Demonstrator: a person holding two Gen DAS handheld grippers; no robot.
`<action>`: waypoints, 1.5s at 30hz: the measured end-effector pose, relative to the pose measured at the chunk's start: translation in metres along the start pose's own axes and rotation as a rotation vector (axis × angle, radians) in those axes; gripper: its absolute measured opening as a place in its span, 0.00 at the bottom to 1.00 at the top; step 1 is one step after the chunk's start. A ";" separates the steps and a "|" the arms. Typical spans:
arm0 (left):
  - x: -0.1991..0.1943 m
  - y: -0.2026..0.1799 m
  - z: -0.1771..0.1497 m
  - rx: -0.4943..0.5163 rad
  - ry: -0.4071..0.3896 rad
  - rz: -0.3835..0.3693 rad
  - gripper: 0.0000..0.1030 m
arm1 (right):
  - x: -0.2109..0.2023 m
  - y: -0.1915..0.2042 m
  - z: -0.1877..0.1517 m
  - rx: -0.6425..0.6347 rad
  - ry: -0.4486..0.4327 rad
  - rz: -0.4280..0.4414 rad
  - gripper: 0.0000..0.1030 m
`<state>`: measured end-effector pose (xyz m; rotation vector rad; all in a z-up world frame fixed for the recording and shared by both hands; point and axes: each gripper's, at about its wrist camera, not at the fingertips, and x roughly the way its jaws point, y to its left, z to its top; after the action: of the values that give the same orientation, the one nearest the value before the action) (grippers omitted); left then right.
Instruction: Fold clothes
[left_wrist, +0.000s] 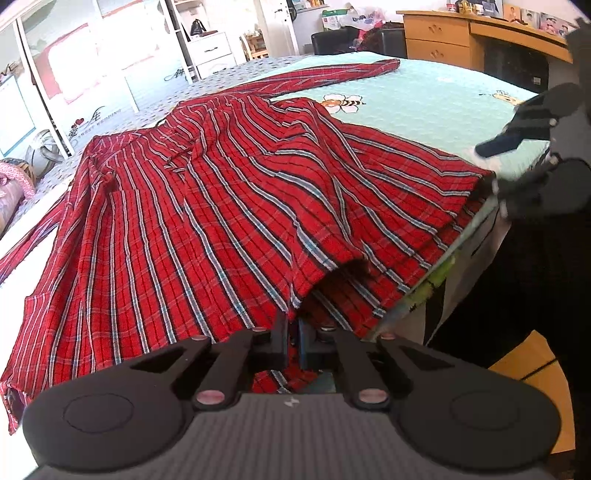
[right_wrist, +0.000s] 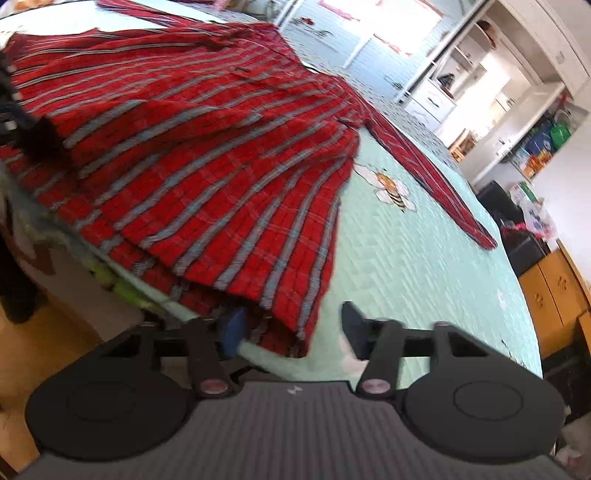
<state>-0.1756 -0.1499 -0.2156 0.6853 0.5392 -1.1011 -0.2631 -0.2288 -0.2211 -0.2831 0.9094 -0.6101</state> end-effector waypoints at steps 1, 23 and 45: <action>0.001 0.000 0.000 0.002 0.002 -0.001 0.06 | 0.004 -0.003 0.000 0.014 0.009 -0.007 0.02; -0.043 0.032 0.000 -0.121 -0.038 -0.001 0.08 | -0.042 -0.064 0.002 0.344 -0.131 0.193 0.67; 0.011 0.050 0.037 -0.301 -0.194 -0.078 0.26 | -0.013 -0.076 0.137 0.422 -0.249 0.301 0.61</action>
<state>-0.1232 -0.1691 -0.1868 0.2942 0.5531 -1.1164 -0.1872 -0.2840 -0.0953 0.1544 0.5511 -0.4601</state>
